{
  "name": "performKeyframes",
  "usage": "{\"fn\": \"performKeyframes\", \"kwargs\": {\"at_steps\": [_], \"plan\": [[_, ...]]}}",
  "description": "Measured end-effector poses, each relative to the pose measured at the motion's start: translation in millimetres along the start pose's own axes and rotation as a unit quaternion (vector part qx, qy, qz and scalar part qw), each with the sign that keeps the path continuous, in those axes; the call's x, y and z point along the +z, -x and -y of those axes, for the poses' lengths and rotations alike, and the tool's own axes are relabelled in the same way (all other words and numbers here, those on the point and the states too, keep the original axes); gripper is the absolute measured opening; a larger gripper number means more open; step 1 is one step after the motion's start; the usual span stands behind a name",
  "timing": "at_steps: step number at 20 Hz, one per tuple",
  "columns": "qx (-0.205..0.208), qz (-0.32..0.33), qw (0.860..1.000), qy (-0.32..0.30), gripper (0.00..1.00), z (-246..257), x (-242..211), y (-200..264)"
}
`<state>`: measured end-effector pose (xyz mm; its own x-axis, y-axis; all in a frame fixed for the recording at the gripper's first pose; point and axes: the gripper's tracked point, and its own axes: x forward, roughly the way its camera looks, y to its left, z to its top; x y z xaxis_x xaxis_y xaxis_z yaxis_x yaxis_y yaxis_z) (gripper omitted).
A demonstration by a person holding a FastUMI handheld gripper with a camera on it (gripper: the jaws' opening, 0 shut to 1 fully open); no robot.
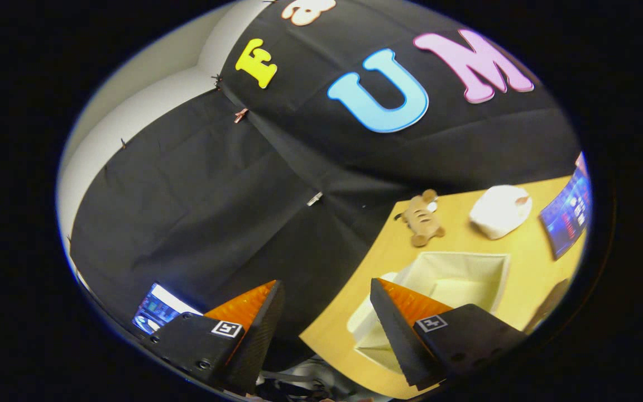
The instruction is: Open the storage box then place both shoes into the box .Put the left shoe in first, then the right shoe, with the right side of both shoes facing outward in a uniform manner.
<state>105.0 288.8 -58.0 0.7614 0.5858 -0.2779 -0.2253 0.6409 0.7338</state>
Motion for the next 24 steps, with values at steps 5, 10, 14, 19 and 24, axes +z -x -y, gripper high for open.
{"fn": "performKeyframes", "kwargs": {"at_steps": [5, 10, 14, 19, 24], "plan": [[-0.100, 0.007, 0.994, 0.049, 0.97, 65.8, -5.5, 80.2], [-0.202, 0.002, 0.978, 0.053, 0.97, 134.7, -30.8, 145.0], [-0.291, -0.032, 0.953, 0.081, 0.97, 197.6, -69.2, 187.8], [-0.361, -0.059, 0.929, 0.062, 0.96, 265.4, -112.7, 202.8], [-0.398, -0.112, 0.907, 0.076, 0.89, 332.7, -149.6, 190.6]]}}
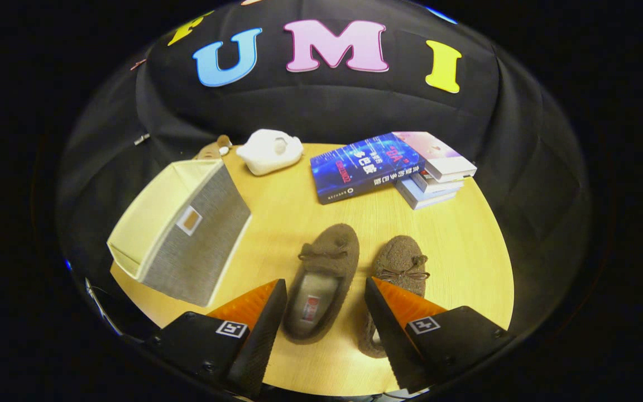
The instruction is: Open the storage box then place both shoes into the box .Put the left shoe in first, then the right shoe, with the right side of both shoes facing outward in a uniform manner.
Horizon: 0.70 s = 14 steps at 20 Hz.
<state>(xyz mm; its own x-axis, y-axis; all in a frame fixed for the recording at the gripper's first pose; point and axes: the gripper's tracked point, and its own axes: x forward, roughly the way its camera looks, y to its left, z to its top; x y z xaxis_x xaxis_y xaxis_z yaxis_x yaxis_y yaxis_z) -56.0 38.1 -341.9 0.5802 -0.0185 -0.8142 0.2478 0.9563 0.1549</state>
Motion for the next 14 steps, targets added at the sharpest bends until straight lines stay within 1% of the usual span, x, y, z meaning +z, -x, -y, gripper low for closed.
{"fn": "performKeyframes", "kwargs": {"at_steps": [1, 3, 5, 6, 8, 11, 12, 14], "plan": [[-0.007, -0.010, 1.000, 0.005, 0.84, 3.5, -6.6, -13.4], [-0.023, -0.025, 0.999, 0.017, 0.80, 11.6, -15.6, -37.7], [-0.024, -0.040, 0.999, 0.024, 0.75, 17.7, -24.4, -59.7], [-0.026, -0.043, 0.998, 0.027, 0.74, 19.5, -26.0, -67.7], [-0.024, -0.043, 0.998, 0.027, 0.70, 21.8, -26.6, -79.4], [-0.015, -0.046, 0.999, 0.021, 0.54, 18.5, -24.5, -93.3], [-0.018, -0.047, 0.999, 0.020, 0.52, 19.6, -24.6, -95.9], [-0.043, -0.042, 0.998, 0.024, 0.49, 28.5, -23.1, -102.6]]}}
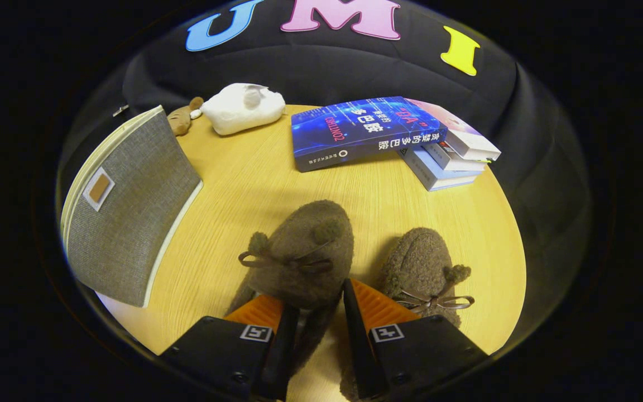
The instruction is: Open the storage box then place both shoes into the box .Put the left shoe in first, then the right shoe, with the right side of both shoes facing outward in a uniform manner.
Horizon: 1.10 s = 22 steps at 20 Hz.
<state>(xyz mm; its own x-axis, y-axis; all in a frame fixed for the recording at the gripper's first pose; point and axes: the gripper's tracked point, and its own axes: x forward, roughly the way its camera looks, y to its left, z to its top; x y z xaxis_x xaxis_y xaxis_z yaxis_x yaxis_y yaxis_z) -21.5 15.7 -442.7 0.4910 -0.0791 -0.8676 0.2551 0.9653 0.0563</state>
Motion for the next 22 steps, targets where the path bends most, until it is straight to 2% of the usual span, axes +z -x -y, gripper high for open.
{"fn": "performKeyframes", "kwargs": {"at_steps": [1, 4, 5, 9, 13, 18, 22], "plan": [[-0.003, -0.001, 1.000, -0.003, 0.35, 0.0, -0.9, -2.1], [-0.015, -0.006, 1.000, -0.005, 0.17, 4.9, -3.0, -4.6], [-0.008, -0.004, 1.000, -0.011, 0.08, 2.2, -2.0, -5.0], [0.016, -0.014, 0.998, -0.054, 0.06, 0.0, -4.3, 1.9], [0.028, 0.007, 0.996, -0.084, 0.06, -1.8, 8.0, 21.2], [0.039, 0.039, 0.991, -0.119, 0.06, -6.8, 40.1, 60.5], [0.047, 0.074, 0.987, -0.132, 0.06, -23.4, 83.7, 100.8]]}}
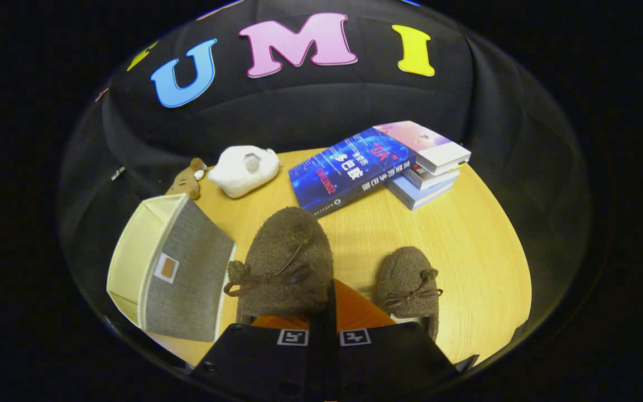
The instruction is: Open the storage box then place both shoes into the box .Put the left shoe in first, then the right shoe, with the right side of both shoes facing outward in a uniform manner.
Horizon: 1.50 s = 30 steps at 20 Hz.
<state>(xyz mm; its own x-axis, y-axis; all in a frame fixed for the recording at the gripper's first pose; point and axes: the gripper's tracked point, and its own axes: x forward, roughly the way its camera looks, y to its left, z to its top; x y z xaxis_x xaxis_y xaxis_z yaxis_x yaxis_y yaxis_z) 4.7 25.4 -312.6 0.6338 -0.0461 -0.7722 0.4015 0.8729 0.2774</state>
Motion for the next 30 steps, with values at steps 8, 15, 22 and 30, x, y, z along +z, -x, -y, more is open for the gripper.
{"fn": "performKeyframes", "kwargs": {"at_steps": [8, 15, 22, 30], "plan": [[0.053, 0.047, 0.998, -0.003, 0.06, -112.5, 71.5, 49.1], [0.053, 0.001, 0.999, 0.009, 0.06, -211.0, 46.8, 25.0], [0.014, -0.048, 0.999, -0.007, 0.06, -266.7, -5.2, -30.0], [-0.016, -0.072, 0.997, -0.005, 0.06, -301.0, -35.5, -63.4]]}}
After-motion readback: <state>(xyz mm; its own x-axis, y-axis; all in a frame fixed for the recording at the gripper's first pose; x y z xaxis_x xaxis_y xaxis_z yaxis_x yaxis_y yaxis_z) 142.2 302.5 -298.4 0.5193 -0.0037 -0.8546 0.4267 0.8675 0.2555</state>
